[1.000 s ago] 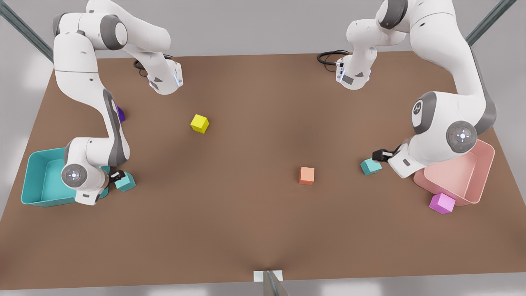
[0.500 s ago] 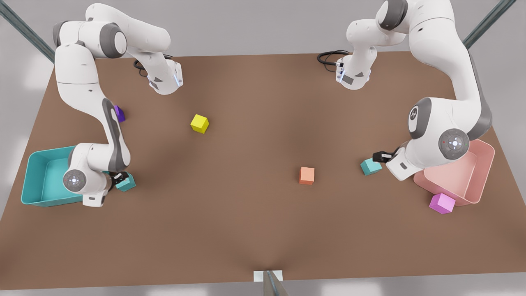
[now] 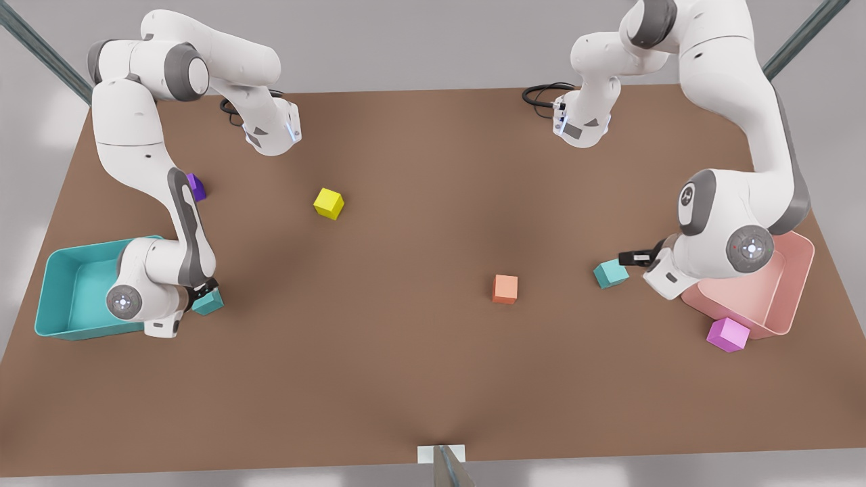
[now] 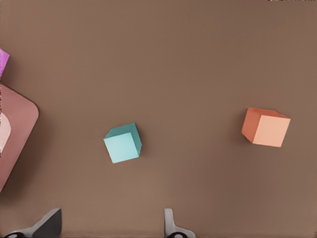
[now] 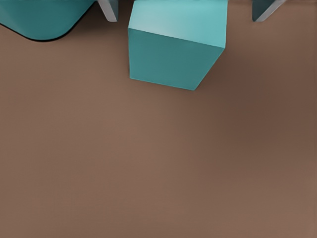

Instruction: Stack the two blue cubes on top of each other

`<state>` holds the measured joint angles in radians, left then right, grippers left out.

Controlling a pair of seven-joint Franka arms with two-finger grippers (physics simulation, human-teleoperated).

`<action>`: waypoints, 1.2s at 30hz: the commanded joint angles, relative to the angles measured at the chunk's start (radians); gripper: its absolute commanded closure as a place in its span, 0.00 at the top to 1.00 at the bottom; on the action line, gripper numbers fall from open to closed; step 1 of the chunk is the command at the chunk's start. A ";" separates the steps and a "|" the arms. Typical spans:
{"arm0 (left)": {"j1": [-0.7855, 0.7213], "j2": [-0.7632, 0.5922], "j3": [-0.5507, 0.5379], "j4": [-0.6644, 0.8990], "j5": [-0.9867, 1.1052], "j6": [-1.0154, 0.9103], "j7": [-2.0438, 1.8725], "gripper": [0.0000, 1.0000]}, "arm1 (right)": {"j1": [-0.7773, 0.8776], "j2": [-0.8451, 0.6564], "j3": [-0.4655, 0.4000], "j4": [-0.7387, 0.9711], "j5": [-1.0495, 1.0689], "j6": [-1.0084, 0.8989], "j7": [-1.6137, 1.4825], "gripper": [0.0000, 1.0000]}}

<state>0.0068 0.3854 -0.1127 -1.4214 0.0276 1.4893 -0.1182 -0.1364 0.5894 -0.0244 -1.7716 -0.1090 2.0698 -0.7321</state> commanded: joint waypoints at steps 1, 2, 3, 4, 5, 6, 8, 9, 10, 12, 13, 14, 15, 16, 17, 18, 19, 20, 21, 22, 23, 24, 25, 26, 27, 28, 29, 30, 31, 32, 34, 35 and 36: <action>0.016 -0.002 -0.001 -0.010 -0.005 0.002 -0.152 1.00 | -0.002 0.004 0.000 0.000 0.003 -0.004 -0.035 1.00; 0.016 -0.003 -0.001 -0.011 -0.006 0.006 -0.164 1.00 | -0.002 0.010 -0.006 0.000 0.003 0.001 -0.036 1.00; 0.015 -0.002 -0.001 -0.011 -0.006 0.011 -0.208 1.00 | 0.000 0.010 -0.008 -0.002 0.003 0.001 -0.035 1.00; 0.015 -0.002 -0.001 -0.011 -0.009 0.011 -0.227 1.00 | 0.000 0.007 -0.008 -0.014 0.003 -0.004 -0.035 1.00; 0.013 0.000 -0.001 -0.010 -0.008 0.009 -0.227 1.00 | 0.000 0.006 -0.008 -0.023 0.003 -0.004 -0.035 1.00; 0.013 0.000 -0.001 -0.010 -0.008 0.009 -0.228 1.00 | 0.000 0.009 -0.008 -0.025 0.003 0.000 -0.033 1.00; 0.004 0.001 0.001 -0.008 -0.005 0.009 -0.230 1.00 | 0.001 0.009 -0.006 -0.031 0.003 0.000 -0.012 1.00; 0.004 0.001 -0.001 -0.008 -0.005 0.008 -0.230 1.00 | 0.001 0.010 -0.006 -0.034 0.003 0.003 -0.001 1.00; 0.002 0.001 -0.001 -0.008 -0.003 0.006 -0.230 1.00 | 0.001 0.012 -0.008 -0.035 0.003 0.004 -0.001 1.00; 0.002 0.003 -0.001 -0.008 -0.001 0.006 -0.230 1.00 | 0.000 0.020 -0.008 -0.034 0.003 0.007 0.000 1.00; 0.004 0.003 -0.001 -0.008 0.000 0.006 -0.230 1.00 | 0.000 0.023 -0.006 -0.034 0.003 0.006 0.002 1.00; 0.004 0.003 -0.001 -0.008 0.000 0.006 -0.230 1.00 | 0.000 0.023 -0.006 -0.034 0.003 0.003 0.029 1.00; 0.004 0.003 -0.001 -0.008 0.000 0.006 -0.230 1.00 | 0.000 0.026 -0.006 -0.032 0.003 0.001 0.031 0.93; 0.004 0.003 0.001 -0.008 0.000 0.006 -0.230 1.00 | 0.000 0.030 -0.006 -0.029 0.003 0.001 0.031 0.83; 0.004 0.003 -0.001 -0.008 0.002 0.006 -0.230 1.00 | 0.000 0.033 -0.006 -0.028 0.003 0.003 0.031 0.76; 0.004 0.003 -0.001 -0.008 0.002 0.006 -0.230 1.00 | -0.002 0.039 -0.006 -0.026 0.006 0.003 0.030 0.70; 0.004 0.003 -0.001 -0.008 0.002 0.006 -0.230 1.00 | -0.002 0.038 -0.006 -0.026 0.014 0.003 0.030 0.61; 0.004 0.003 -0.001 -0.008 0.002 0.006 -0.230 1.00 | -0.002 0.039 -0.006 -0.025 0.014 0.001 0.026 0.51; 0.004 0.003 -0.001 -0.008 0.002 0.006 -0.230 1.00 | -0.002 0.036 -0.006 -0.025 0.014 -0.002 0.025 0.42; 0.004 0.003 -0.001 -0.008 0.002 0.006 -0.230 1.00 | -0.002 0.032 -0.006 -0.025 0.020 -0.007 0.023 0.40; 0.004 0.003 -0.001 -0.008 0.003 0.006 -0.230 1.00 | -0.005 0.023 -0.006 -0.025 0.032 -0.013 0.020 0.37; 0.004 0.003 -0.001 -0.008 0.003 0.006 -0.230 1.00 | -0.002 0.004 -0.006 -0.023 0.052 -0.054 0.019 0.31; 0.005 0.003 -0.001 -0.008 0.003 0.005 -0.228 1.00 | 0.003 -0.016 -0.003 -0.022 0.054 -0.083 0.020 0.29; 0.005 0.003 -0.001 -0.008 0.003 0.005 -0.228 1.00 | 0.007 -0.034 0.008 -0.012 0.054 -0.128 0.028 0.28; 0.005 0.003 -0.001 -0.008 0.003 0.003 -0.228 1.00 | 0.012 -0.054 0.032 0.032 0.055 -0.201 0.031 0.27; 0.005 0.003 -0.001 -0.008 0.003 0.003 -0.228 1.00 | 0.015 -0.074 0.086 0.093 0.055 -0.293 0.065 0.27; 0.005 0.003 -0.001 -0.008 0.003 0.003 -0.228 1.00 | 0.049 -0.073 0.138 0.190 0.058 -0.404 0.120 0.27; 0.008 0.003 -0.001 -0.008 0.003 0.003 -0.228 1.00 | 0.092 -0.071 0.207 0.297 0.092 -0.503 0.194 0.27; 0.012 0.003 -0.001 -0.008 0.003 0.002 -0.227 1.00 | 0.145 -0.071 0.261 0.376 0.092 -0.547 0.264 0.27; 0.015 0.003 0.001 -0.011 0.005 -0.003 -0.225 1.00 | 0.236 -0.071 0.337 0.455 0.092 -0.553 0.396 0.26; 0.048 0.021 -0.001 -0.017 0.005 0.009 -0.227 1.00 | 0.434 -0.062 0.405 0.567 0.087 -0.534 0.559 0.25; 0.117 0.085 -0.002 -0.008 -0.009 0.078 -0.207 1.00 | 0.523 -0.046 0.406 0.616 0.086 -0.528 0.606 0.24; 0.150 0.107 -0.002 -0.008 -0.029 0.114 -0.199 1.00 | 0.595 0.000 0.406 0.675 0.086 -0.527 0.654 0.24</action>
<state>0.1255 0.4721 -0.1143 -1.4316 0.0178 1.5250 -0.3117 0.4092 0.5754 0.3738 -1.1373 -0.0094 1.6487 -0.5737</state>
